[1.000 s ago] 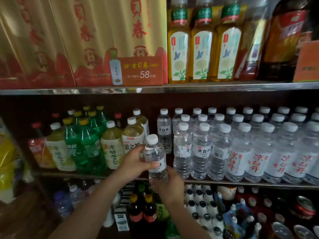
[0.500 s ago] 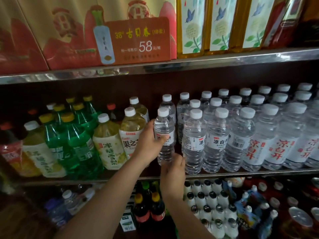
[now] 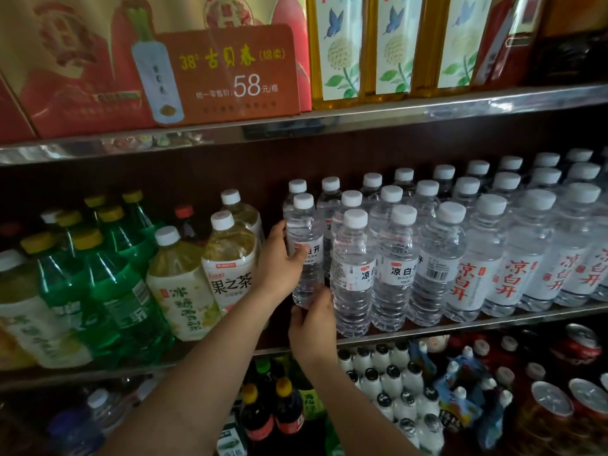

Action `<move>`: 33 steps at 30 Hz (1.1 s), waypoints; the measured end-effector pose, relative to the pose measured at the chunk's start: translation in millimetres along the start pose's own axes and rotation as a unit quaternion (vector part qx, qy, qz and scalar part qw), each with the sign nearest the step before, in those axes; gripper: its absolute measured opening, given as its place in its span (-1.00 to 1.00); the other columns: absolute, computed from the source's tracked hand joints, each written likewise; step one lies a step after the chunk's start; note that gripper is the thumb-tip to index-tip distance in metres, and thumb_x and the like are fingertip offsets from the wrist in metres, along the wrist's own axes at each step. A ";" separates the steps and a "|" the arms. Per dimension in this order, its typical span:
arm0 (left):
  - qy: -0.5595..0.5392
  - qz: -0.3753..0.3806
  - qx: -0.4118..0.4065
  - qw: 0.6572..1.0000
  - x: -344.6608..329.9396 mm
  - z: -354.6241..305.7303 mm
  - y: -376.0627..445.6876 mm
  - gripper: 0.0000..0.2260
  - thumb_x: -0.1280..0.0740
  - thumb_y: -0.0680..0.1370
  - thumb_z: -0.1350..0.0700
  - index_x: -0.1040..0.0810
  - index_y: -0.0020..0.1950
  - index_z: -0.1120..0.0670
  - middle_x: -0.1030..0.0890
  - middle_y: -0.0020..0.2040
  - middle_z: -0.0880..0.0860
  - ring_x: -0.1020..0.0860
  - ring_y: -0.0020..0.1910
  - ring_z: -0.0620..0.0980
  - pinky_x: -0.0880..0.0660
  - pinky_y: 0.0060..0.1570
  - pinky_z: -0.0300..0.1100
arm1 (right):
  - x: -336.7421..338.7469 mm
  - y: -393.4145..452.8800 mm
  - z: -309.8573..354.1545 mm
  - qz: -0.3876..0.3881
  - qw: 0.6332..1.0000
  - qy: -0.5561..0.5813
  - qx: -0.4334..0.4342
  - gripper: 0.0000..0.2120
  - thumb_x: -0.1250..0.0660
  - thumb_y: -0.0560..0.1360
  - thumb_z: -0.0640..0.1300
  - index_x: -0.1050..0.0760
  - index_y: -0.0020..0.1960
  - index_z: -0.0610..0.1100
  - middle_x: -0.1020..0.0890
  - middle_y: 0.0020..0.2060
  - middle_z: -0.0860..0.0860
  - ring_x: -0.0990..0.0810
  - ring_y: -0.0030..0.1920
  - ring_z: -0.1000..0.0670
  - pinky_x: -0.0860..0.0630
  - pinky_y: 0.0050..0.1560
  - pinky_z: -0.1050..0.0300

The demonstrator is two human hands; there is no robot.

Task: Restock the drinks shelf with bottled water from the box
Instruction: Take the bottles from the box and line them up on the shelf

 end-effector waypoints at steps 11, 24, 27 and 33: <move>0.008 0.003 0.045 0.999 -0.2 1.3 -11.7 -0.38 -0.30 0.56 0.05 -0.07 0.54 -0.07 -0.33 0.47 -0.04 -0.32 0.44 0.00 -0.32 0.39 0.07 | 9.5 -17.9 11.9 0.091 0.996 -0.016 -0.004 -0.41 -0.25 0.55 -0.23 -0.06 0.49 -0.20 -0.21 0.46 -0.13 -0.34 0.40 -0.09 -0.33 0.30 0.21; -0.077 -0.040 0.137 0.987 -5.6 -29.5 -78.2 -0.35 -0.33 0.56 0.06 -0.08 0.55 0.11 -0.22 0.52 0.10 -0.26 0.47 0.04 -0.25 0.36 -0.14 | 101.6 -42.9 -9.5 0.092 0.987 0.110 -0.076 -0.80 -0.39 0.48 -0.17 -0.57 0.11 -0.13 -0.64 -0.25 0.11 -0.62 -0.17 0.12 -0.50 -0.14 0.37; -0.122 -0.053 0.140 0.981 -7.9 -47.6 -108.4 -0.37 -0.37 0.53 0.06 -0.17 0.53 0.08 -0.33 0.46 0.05 -0.37 0.39 -0.01 -0.32 0.21 -0.21 | 137.0 -48.4 -12.8 0.103 0.978 0.161 -0.082 -0.79 -0.46 0.44 -0.14 -0.55 0.05 -0.07 -0.69 -0.12 0.00 -0.66 -0.01 -0.01 -0.57 0.06 0.10; -0.205 0.035 0.191 0.959 -27.5 -59.8 -177.4 -0.33 -0.52 0.39 0.12 -0.34 0.45 0.03 -0.51 0.33 -0.02 -0.50 0.25 -0.06 -0.41 0.27 -0.10 | 212.4 -76.8 -26.2 0.151 0.953 0.242 -0.100 -0.49 -0.49 0.42 -0.20 -0.43 0.33 -0.14 -0.58 0.16 -0.09 -0.59 0.11 -0.01 -0.53 -0.07 0.30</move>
Point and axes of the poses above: each hand's wrist, its own y-axis towards the middle knuckle, its own x-axis out of the back of the hand, z = x × y, the point moved 2 cm from there along y, towards the middle knuckle
